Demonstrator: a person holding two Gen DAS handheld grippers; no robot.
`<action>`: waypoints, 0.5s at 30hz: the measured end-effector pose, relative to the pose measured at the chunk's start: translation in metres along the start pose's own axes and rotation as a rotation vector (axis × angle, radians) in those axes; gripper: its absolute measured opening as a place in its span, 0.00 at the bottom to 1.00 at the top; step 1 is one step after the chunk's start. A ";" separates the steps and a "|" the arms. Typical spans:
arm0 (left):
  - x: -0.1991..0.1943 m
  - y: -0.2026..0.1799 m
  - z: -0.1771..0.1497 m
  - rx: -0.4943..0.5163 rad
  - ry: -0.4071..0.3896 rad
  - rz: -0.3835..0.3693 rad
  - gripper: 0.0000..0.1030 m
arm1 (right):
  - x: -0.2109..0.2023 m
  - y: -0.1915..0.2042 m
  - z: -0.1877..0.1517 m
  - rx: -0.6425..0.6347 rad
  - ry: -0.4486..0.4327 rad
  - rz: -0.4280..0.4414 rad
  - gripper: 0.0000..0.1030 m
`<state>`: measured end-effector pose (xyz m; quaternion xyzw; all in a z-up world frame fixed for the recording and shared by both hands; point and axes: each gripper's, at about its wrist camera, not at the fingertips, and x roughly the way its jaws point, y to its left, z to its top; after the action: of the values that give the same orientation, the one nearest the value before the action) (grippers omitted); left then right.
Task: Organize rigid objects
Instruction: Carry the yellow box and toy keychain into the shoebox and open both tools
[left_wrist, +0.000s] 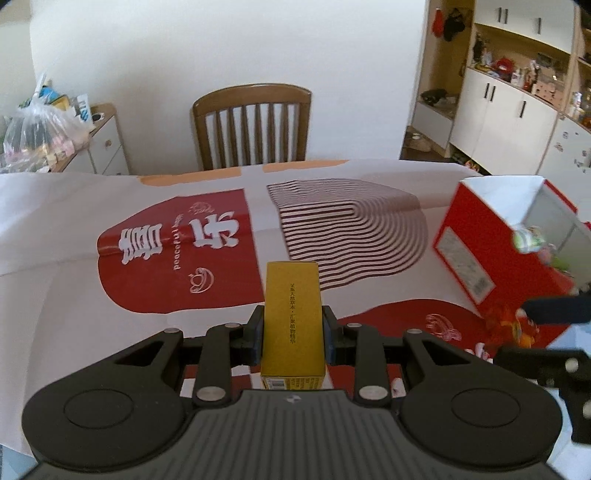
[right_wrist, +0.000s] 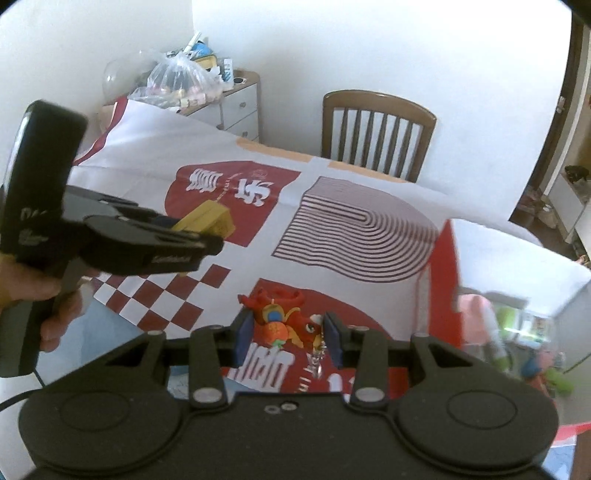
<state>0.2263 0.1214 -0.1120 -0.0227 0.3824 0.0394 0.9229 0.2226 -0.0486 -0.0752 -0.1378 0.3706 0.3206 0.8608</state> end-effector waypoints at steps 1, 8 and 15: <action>-0.004 -0.003 0.001 0.003 -0.003 -0.001 0.28 | -0.004 -0.002 0.000 0.001 -0.003 -0.002 0.38; -0.028 -0.035 0.012 0.024 -0.019 -0.032 0.28 | -0.031 -0.027 -0.004 0.013 -0.024 -0.031 0.38; -0.044 -0.081 0.025 0.067 -0.040 -0.052 0.28 | -0.056 -0.068 -0.008 0.056 -0.051 -0.035 0.38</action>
<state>0.2205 0.0399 -0.0625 -0.0009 0.3643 0.0032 0.9313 0.2338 -0.1292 -0.0395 -0.1118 0.3550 0.2984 0.8789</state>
